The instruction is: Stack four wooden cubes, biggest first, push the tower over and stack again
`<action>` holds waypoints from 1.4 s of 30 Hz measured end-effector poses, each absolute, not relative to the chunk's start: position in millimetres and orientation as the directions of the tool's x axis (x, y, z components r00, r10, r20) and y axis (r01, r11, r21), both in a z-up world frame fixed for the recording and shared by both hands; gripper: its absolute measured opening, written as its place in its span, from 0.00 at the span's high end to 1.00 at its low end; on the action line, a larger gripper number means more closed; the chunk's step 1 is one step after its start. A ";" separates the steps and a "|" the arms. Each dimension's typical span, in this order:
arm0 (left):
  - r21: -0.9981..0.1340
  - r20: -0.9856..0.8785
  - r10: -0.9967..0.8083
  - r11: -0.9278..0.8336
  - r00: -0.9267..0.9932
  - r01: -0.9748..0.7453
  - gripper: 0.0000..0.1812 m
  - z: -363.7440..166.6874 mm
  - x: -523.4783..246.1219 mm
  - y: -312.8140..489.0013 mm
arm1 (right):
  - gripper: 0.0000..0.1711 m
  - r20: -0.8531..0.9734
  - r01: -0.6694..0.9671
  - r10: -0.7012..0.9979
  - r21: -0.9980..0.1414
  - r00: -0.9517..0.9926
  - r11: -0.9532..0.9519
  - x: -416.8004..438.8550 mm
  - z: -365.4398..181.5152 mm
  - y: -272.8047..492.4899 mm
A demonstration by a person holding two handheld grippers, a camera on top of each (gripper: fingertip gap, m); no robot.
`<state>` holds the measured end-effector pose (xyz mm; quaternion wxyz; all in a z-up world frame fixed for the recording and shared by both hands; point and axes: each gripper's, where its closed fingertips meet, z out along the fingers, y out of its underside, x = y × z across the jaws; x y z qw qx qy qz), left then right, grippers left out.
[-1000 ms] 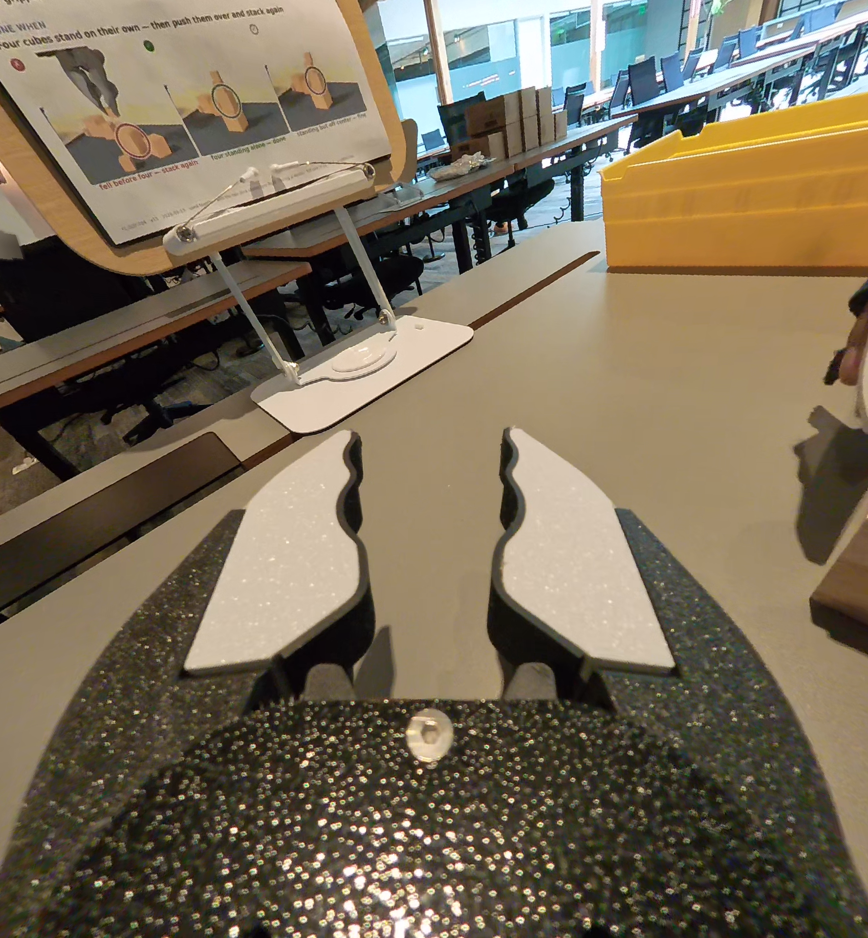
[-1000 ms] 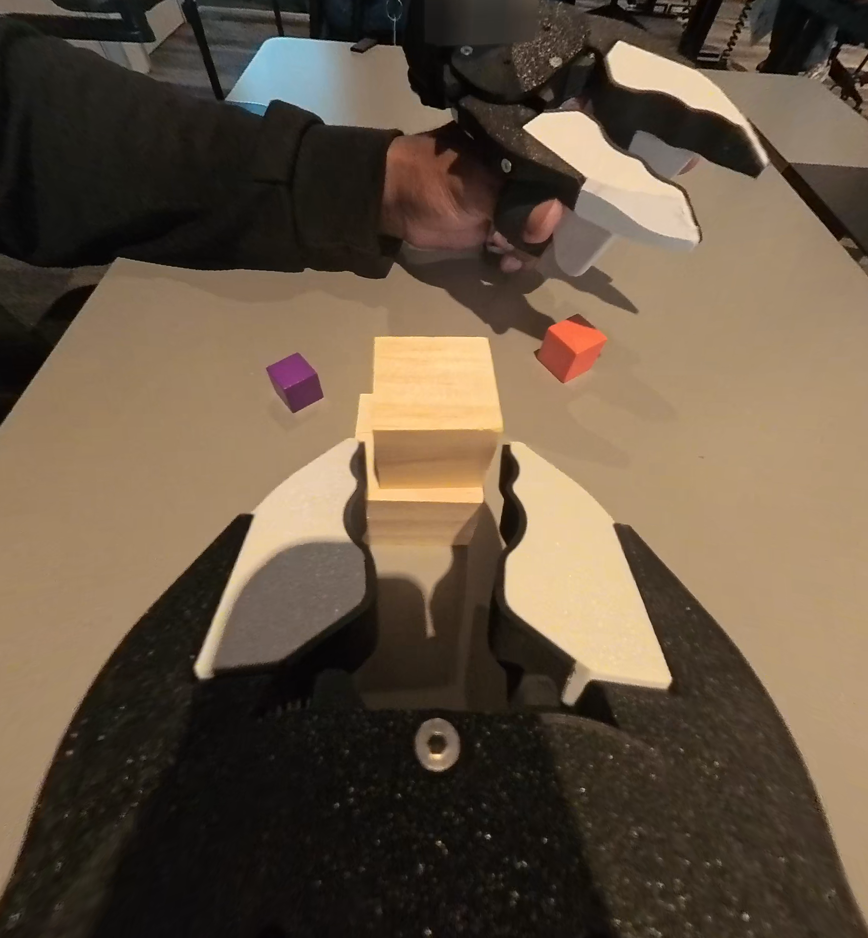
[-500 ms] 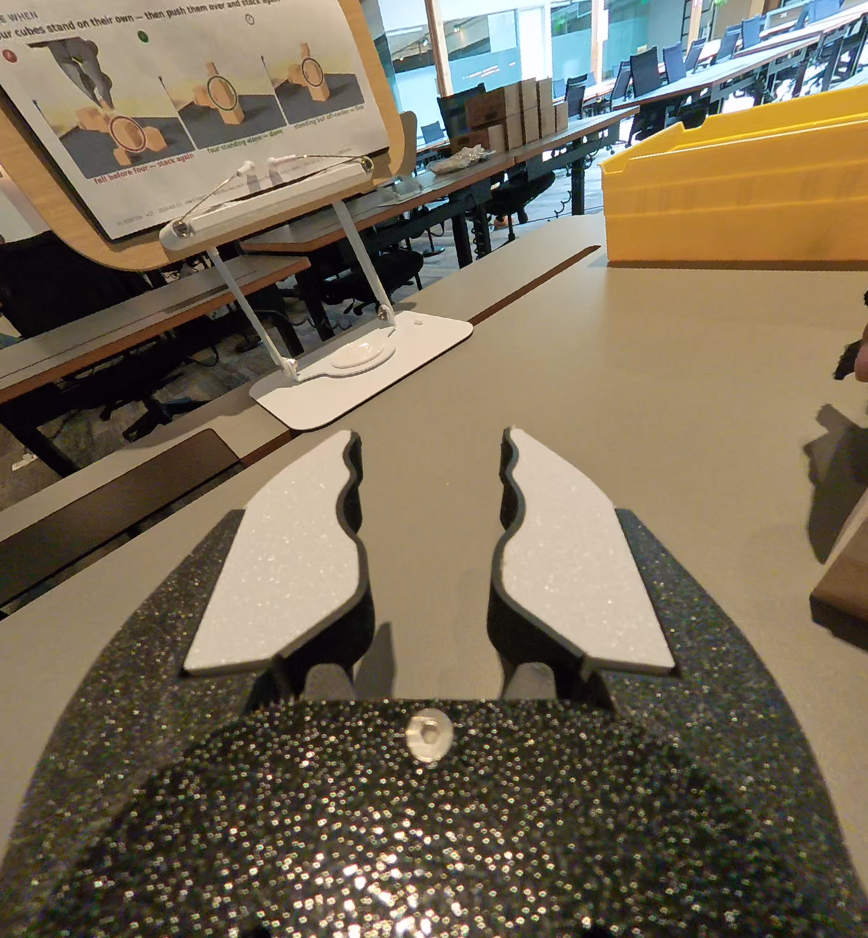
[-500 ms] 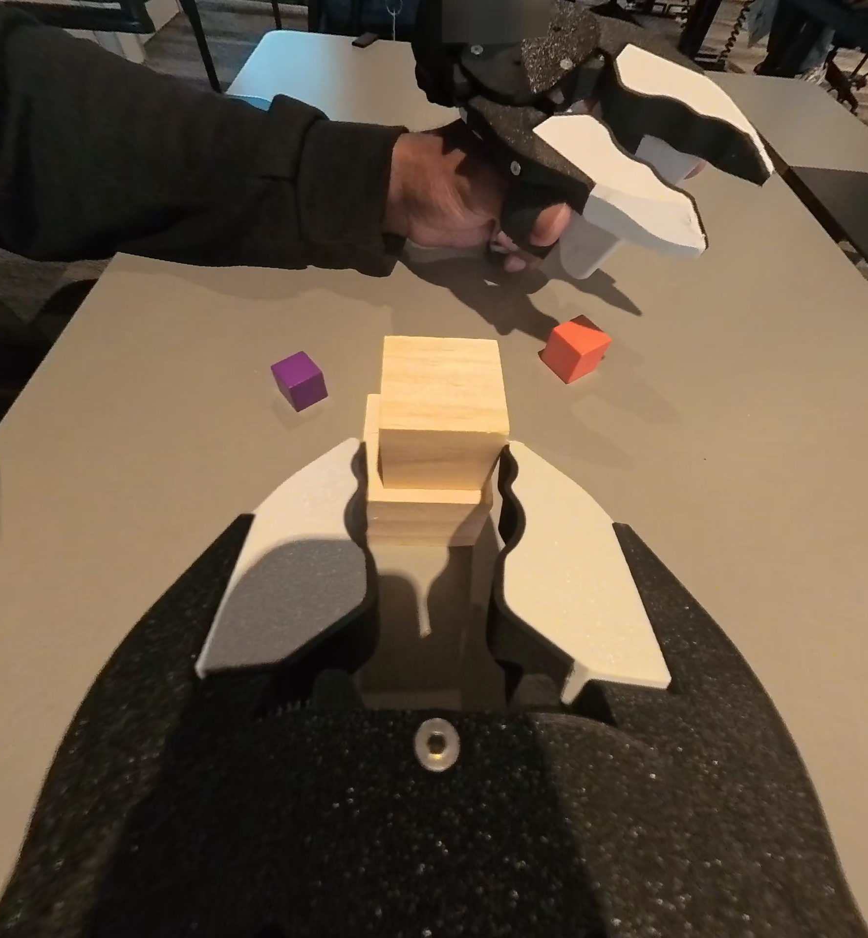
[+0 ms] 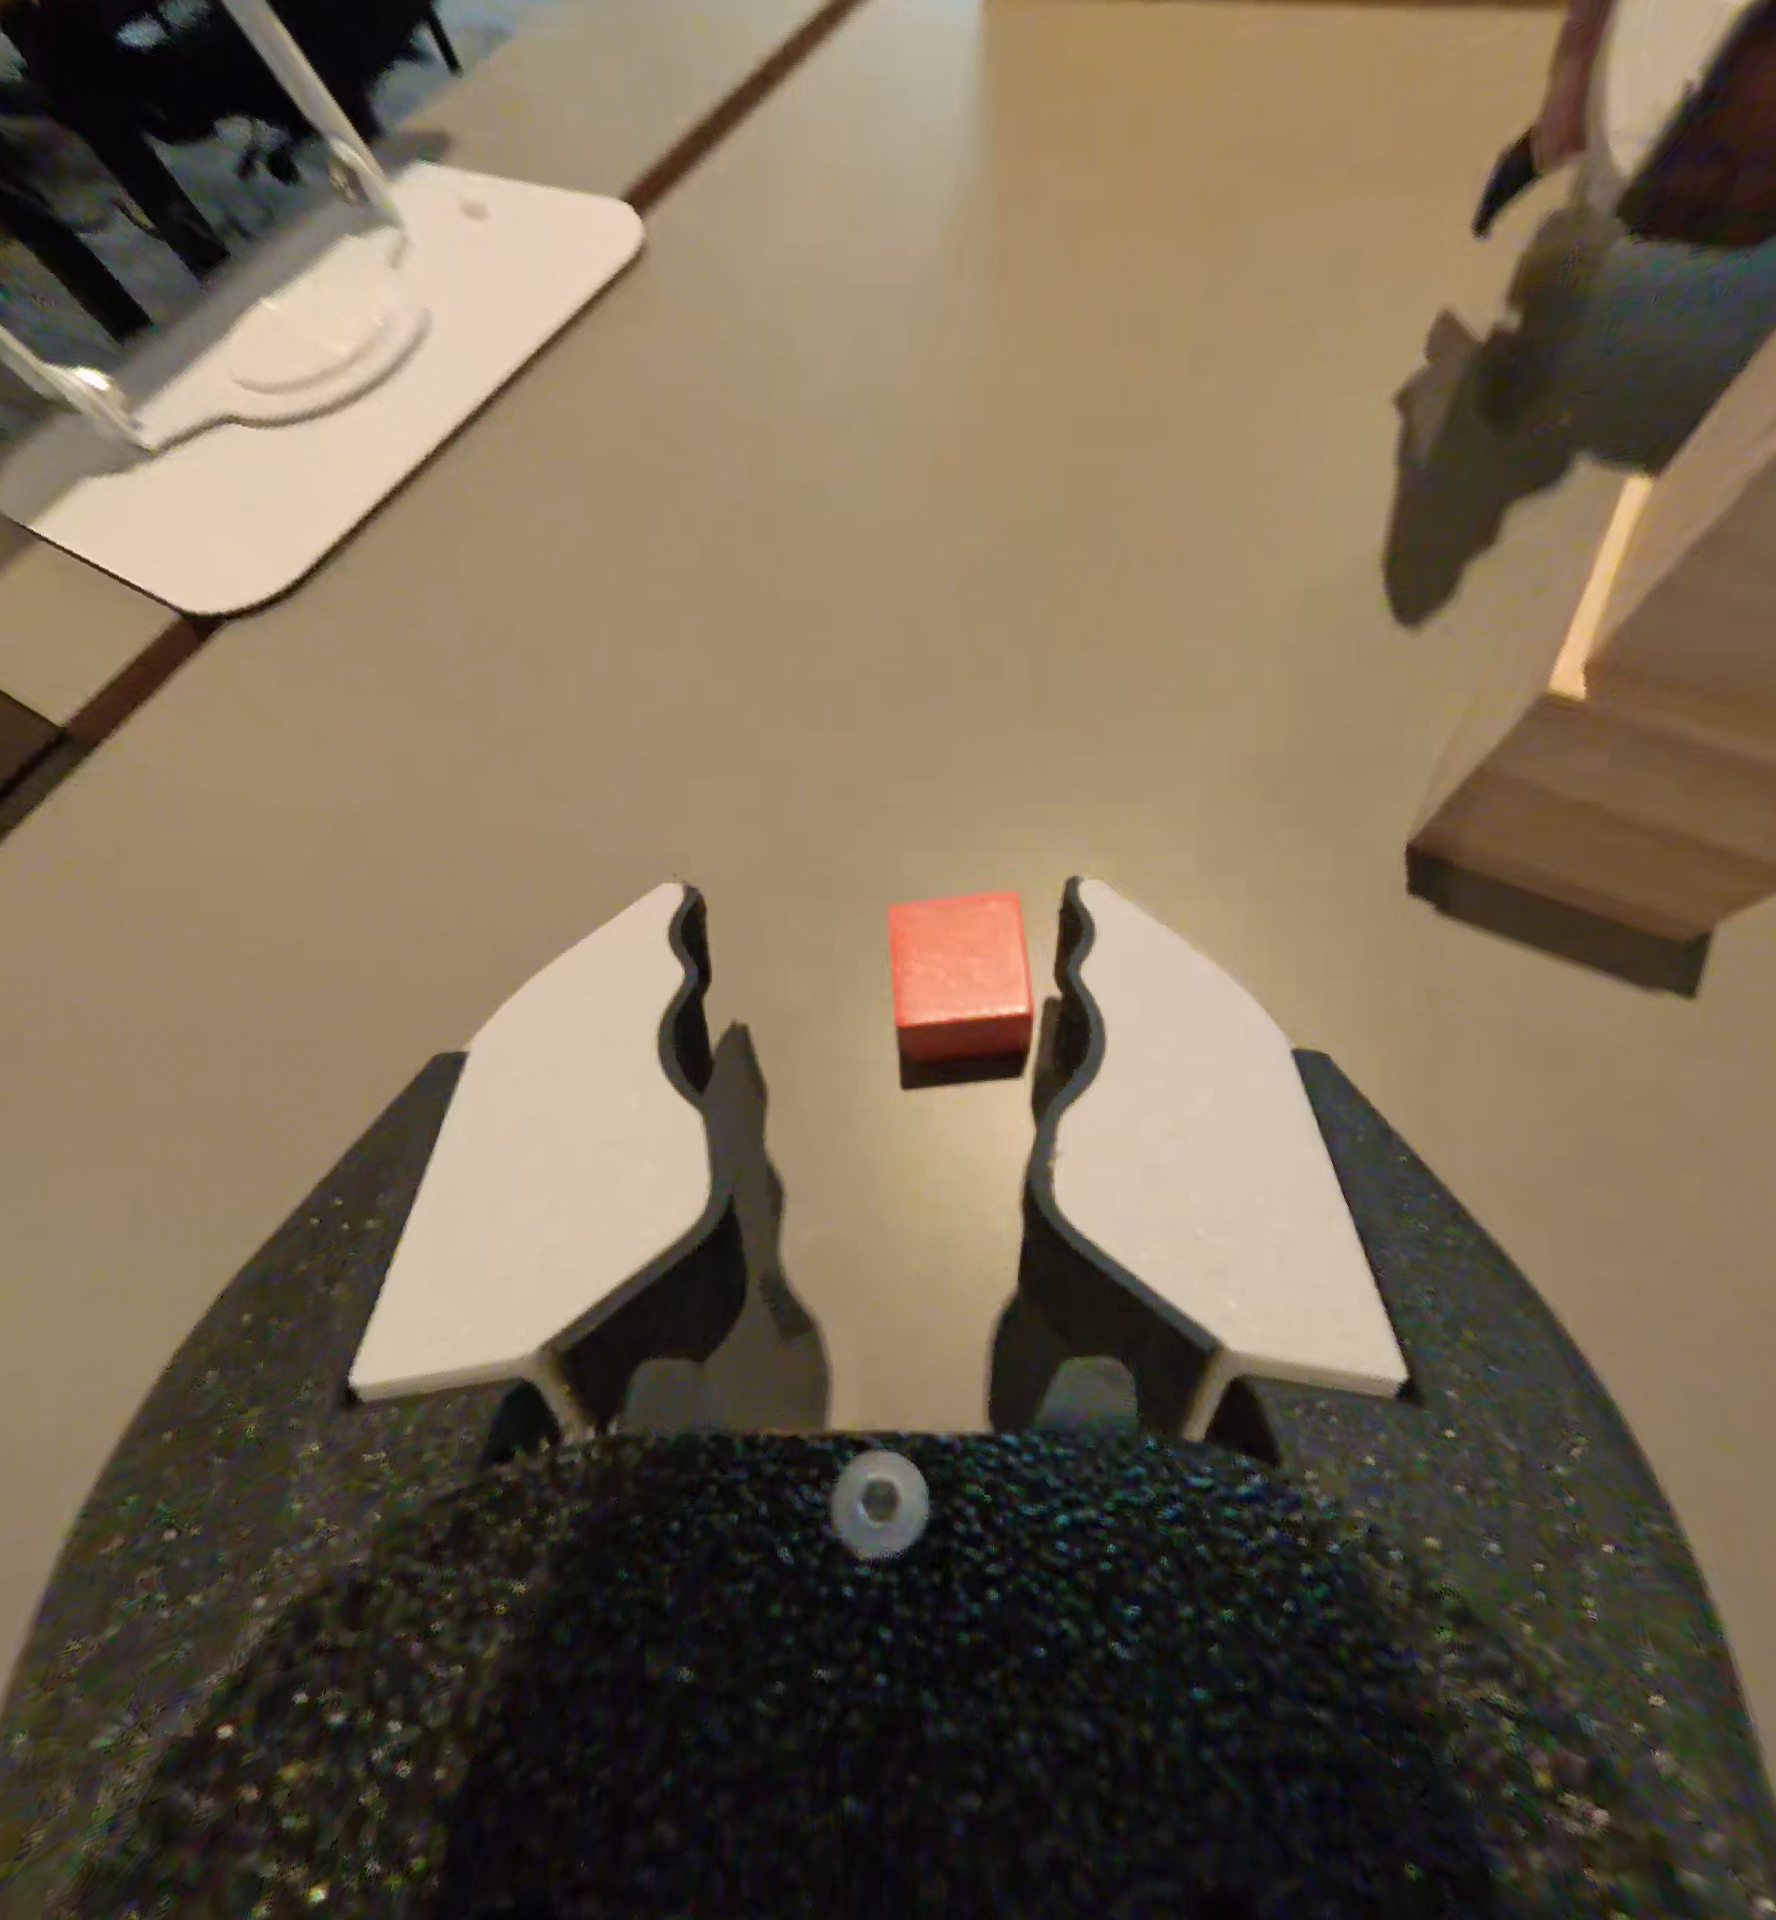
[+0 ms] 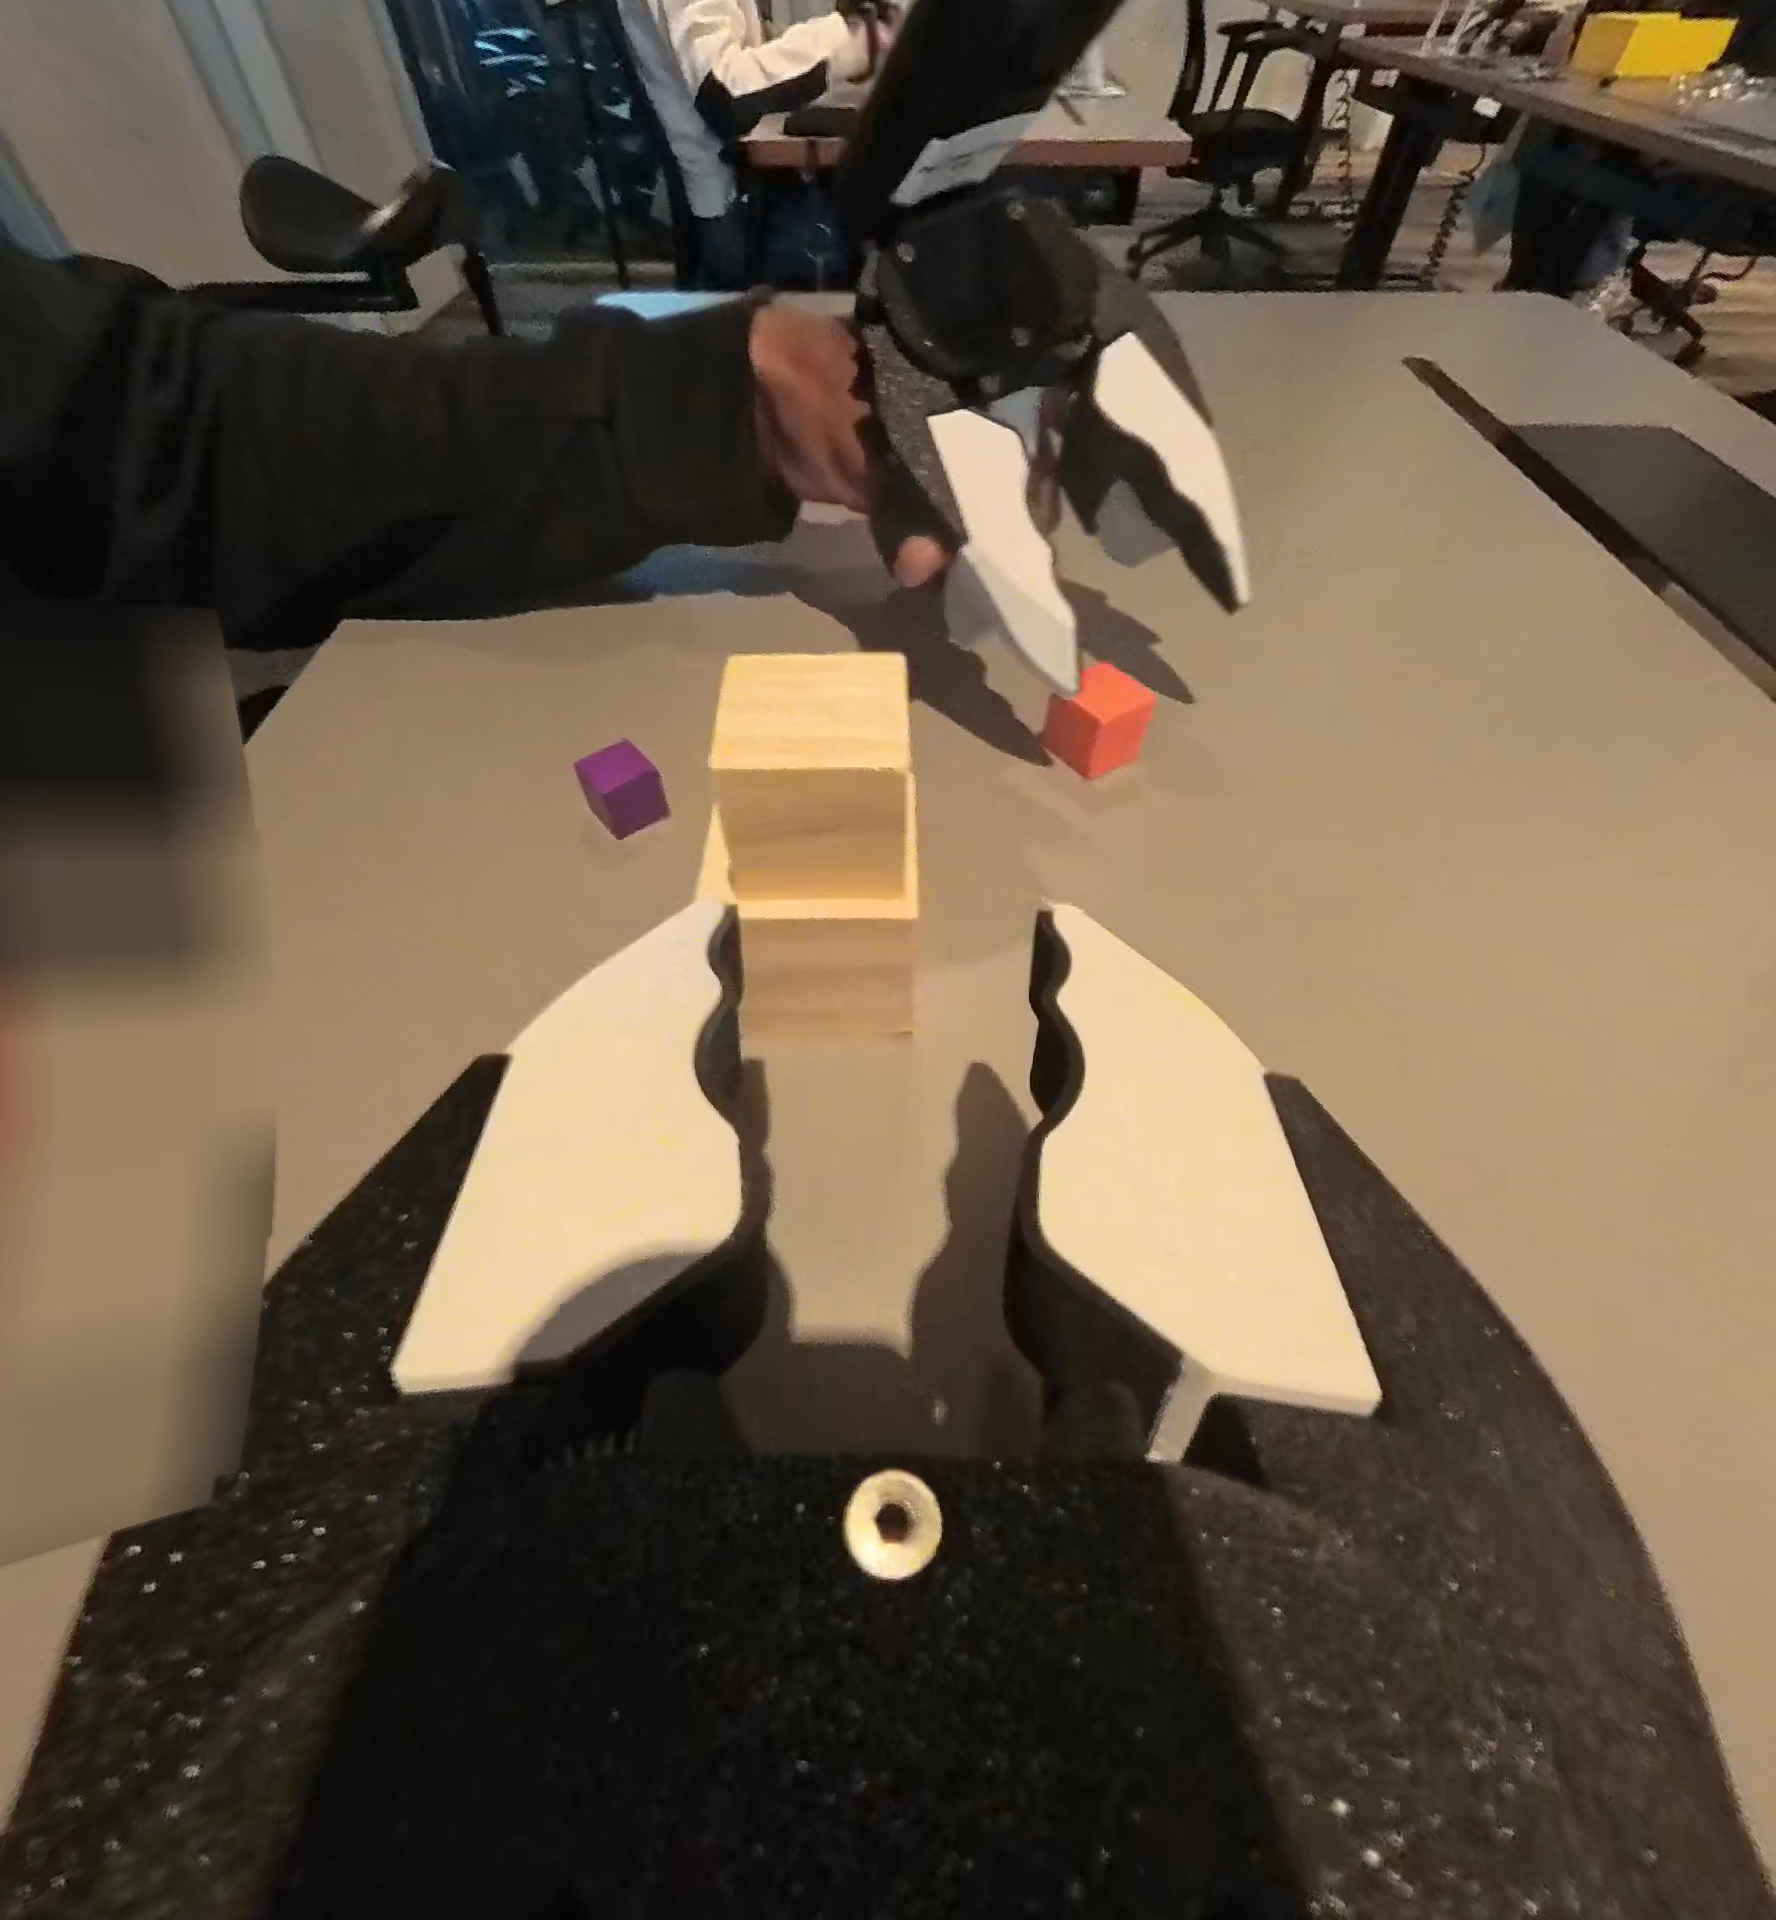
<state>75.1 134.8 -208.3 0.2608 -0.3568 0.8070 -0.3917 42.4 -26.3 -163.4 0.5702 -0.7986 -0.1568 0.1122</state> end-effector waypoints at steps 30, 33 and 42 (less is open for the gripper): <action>-0.895 -0.160 -0.330 0.446 -0.930 -0.004 0.83 -129.3 4.0 -0.8 | 0.74 -0.006 0.114 0.255 -0.884 0.967 -0.453 67.8 -199.2 -19.2; -0.888 -0.137 -0.344 0.458 -0.929 -0.039 0.83 -128.9 8.0 0.1 | 0.74 -0.008 0.113 0.256 -0.883 0.967 -0.455 67.8 -199.4 -19.1; -0.858 -0.111 -0.320 0.509 -0.941 -0.071 0.83 -137.1 9.9 -0.4 | 0.74 -0.010 0.113 0.257 -0.880 0.966 -0.461 67.5 -200.3 -18.9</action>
